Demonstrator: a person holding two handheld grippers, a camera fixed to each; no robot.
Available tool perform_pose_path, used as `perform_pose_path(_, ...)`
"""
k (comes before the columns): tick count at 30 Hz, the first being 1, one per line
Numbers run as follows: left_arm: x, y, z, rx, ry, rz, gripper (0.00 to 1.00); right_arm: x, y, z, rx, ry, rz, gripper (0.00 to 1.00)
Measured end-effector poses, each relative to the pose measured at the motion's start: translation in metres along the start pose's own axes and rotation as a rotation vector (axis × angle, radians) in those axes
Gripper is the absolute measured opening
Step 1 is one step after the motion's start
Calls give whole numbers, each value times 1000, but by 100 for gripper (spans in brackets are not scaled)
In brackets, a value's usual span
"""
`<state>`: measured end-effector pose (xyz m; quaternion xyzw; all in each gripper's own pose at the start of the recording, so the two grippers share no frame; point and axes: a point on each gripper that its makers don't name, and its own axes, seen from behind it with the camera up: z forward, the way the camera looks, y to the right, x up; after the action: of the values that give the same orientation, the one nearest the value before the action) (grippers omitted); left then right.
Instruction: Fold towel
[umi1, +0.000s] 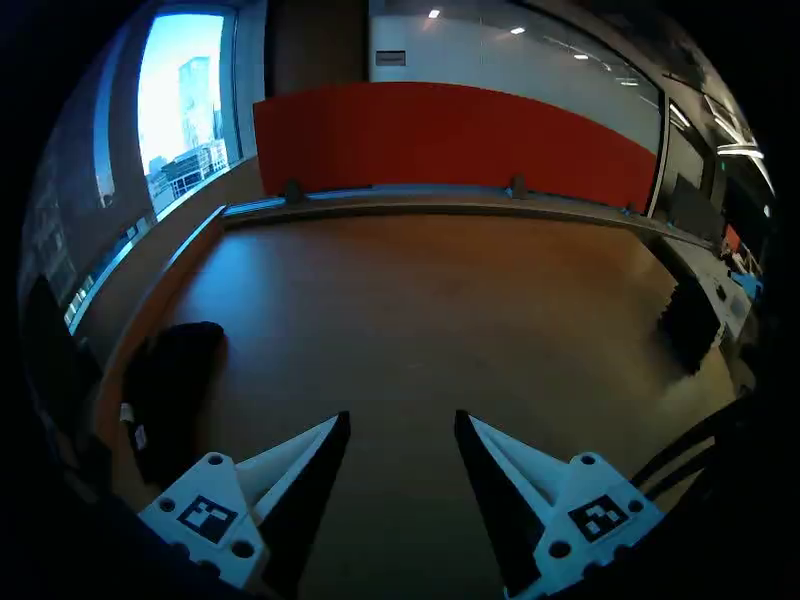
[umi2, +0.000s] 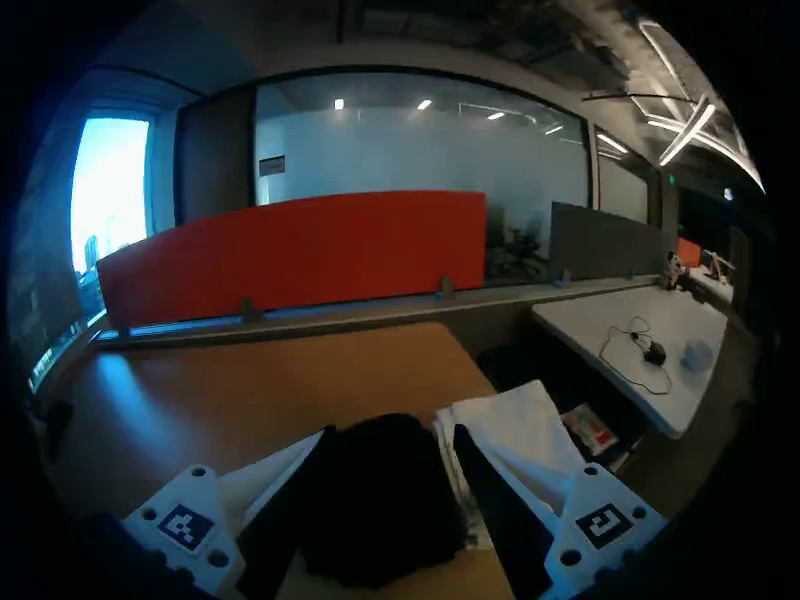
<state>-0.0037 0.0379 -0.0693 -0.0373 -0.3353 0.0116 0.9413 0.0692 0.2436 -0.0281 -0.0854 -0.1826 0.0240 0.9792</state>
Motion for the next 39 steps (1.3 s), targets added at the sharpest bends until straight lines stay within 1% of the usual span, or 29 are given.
perform_pose_path(3,4,-2,1,5,14,-7,76,6,-3,1,-4,29,-4,89)
perform_pose_path(9,14,-4,2,9,50,-25,77,14,-16,0,22,66,5,89)
perform_pose_path(15,36,-8,3,14,112,-48,76,20,-23,1,20,87,7,89)
perform_pose_path(20,58,-16,1,36,184,-72,76,26,-31,1,29,102,2,89)
perform_pose_path(28,97,-31,-7,69,316,-81,76,36,-46,1,49,125,-2,90)
perform_pose_path(39,138,-47,-18,104,460,-106,76,47,-70,-1,84,150,-22,90)
